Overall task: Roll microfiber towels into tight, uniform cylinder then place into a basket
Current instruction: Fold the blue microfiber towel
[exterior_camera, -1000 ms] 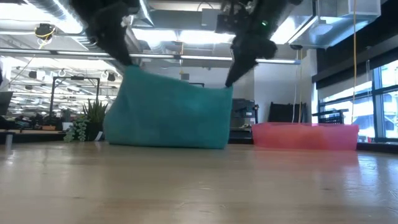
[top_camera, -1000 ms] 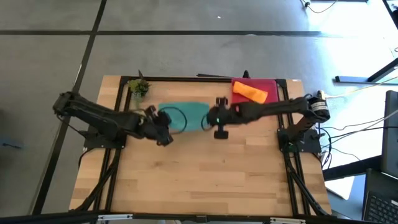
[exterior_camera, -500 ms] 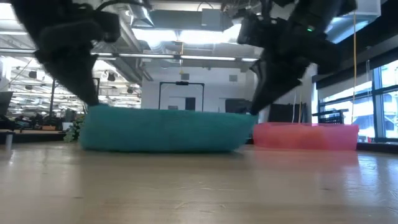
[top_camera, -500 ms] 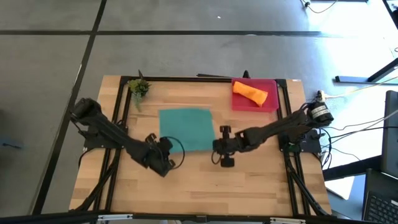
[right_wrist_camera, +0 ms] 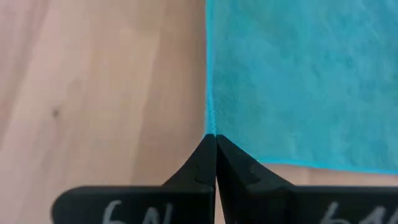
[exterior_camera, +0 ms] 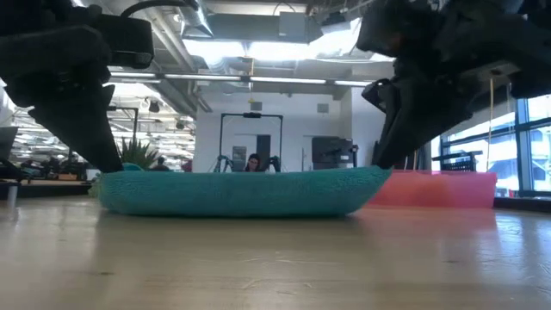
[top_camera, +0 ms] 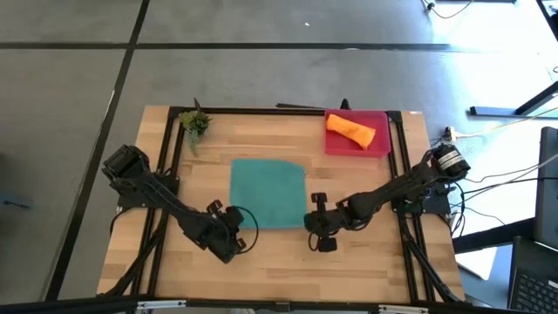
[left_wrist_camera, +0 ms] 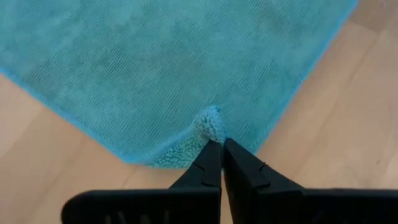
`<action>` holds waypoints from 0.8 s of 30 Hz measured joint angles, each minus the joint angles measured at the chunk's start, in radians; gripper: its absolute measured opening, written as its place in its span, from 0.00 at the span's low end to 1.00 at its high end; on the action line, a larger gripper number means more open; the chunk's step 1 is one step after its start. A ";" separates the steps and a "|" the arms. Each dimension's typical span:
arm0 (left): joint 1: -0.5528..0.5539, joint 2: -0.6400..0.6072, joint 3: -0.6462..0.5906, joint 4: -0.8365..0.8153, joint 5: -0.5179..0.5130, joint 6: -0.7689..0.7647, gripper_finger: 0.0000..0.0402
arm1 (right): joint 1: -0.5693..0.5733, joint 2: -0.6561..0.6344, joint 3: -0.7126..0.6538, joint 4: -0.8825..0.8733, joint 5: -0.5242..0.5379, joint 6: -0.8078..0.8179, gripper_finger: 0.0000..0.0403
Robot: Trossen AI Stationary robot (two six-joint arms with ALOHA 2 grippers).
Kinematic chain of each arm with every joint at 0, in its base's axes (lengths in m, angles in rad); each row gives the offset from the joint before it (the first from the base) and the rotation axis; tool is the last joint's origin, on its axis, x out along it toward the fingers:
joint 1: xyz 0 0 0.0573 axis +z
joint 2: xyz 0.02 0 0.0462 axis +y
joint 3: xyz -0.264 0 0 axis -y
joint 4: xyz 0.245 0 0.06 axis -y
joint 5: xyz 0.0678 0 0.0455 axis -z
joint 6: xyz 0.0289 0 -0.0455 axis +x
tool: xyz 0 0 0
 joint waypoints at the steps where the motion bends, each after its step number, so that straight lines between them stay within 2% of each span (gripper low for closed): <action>1: 0.000 0.000 0.000 0.003 0.001 0.010 0.00 | 0.005 0.001 0.000 0.008 0.000 0.000 0.01; 5: -0.008 0.000 0.000 0.005 0.013 0.015 0.00 | 0.026 0.003 0.000 0.011 0.000 0.015 0.01; 13: -0.039 -0.001 0.001 0.014 0.132 0.107 0.00 | 0.072 0.003 0.000 0.018 0.001 0.092 0.01; 21: 0.028 -0.036 0.001 -0.012 0.164 0.358 0.00 | 0.082 0.003 0.000 0.026 0.032 0.161 0.01; 24: 0.056 -0.055 0.001 -0.061 0.109 0.433 0.00 | 0.082 0.004 0.000 0.028 0.068 0.181 0.01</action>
